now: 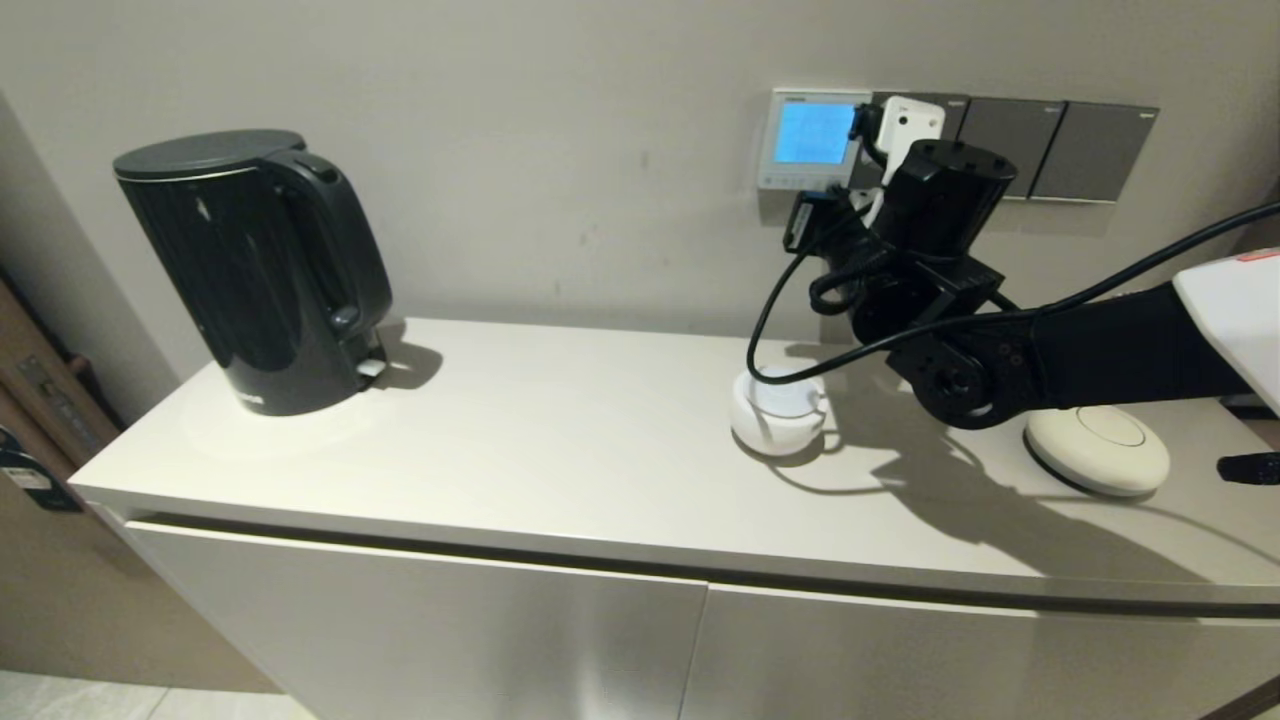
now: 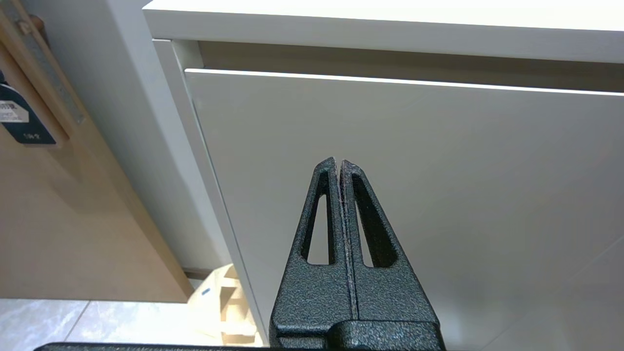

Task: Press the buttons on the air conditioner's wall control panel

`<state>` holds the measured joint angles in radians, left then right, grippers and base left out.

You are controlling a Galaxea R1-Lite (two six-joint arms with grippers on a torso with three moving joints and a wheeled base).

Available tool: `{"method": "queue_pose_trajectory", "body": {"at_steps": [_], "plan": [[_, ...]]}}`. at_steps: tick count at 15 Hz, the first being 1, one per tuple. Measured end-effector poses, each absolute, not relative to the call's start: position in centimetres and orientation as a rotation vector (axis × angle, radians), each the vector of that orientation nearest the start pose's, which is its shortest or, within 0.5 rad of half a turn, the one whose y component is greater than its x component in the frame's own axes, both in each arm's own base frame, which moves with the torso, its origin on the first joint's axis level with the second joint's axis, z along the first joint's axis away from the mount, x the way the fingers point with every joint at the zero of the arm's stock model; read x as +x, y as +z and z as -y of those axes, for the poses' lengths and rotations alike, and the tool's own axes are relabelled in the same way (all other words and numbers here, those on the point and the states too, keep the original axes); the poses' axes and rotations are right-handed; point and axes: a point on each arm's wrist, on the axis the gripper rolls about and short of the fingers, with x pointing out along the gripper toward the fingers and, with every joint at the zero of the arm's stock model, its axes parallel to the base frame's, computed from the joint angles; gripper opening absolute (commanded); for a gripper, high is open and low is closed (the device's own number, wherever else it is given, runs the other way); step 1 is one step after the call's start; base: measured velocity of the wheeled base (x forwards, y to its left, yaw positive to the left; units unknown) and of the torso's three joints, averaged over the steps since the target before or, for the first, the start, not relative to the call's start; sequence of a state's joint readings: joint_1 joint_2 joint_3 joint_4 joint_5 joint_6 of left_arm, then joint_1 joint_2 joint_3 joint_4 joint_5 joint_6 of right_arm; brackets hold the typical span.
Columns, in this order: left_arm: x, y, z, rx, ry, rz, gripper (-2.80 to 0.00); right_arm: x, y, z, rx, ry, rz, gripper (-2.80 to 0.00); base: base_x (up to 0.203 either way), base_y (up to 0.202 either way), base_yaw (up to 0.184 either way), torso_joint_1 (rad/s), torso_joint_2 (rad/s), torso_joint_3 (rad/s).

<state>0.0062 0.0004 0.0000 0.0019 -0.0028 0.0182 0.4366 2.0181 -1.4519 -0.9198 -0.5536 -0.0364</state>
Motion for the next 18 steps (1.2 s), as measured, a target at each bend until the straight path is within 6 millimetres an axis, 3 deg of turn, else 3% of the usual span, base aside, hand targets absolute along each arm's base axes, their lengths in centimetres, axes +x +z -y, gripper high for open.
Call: {"method": "queue_pose_trajectory", "body": {"at_steps": [9, 15, 18], "plan": [[-2.3, 7.5, 0.0, 0.018, 0.004, -0.002, -2.80, 37.3, 27.4, -16.1, 0.128, -0.122, 0.305, -2.80, 0.000, 0.000, 0.000, 0.000, 0.00, 0.000], [-2.3, 7.5, 0.0, 0.018, 0.003, -0.002, -2.80, 32.8, 30.6, -14.8, 0.138, -0.111, 0.344, -2.80, 0.000, 0.000, 0.000, 0.000, 0.00, 0.000], [-2.3, 7.5, 0.0, 0.018, 0.003, -0.002, -2.80, 30.0, 30.9, -13.3, 0.123, -0.114, 0.329, -2.80, 0.000, 0.000, 0.000, 0.000, 0.00, 0.000]]}}
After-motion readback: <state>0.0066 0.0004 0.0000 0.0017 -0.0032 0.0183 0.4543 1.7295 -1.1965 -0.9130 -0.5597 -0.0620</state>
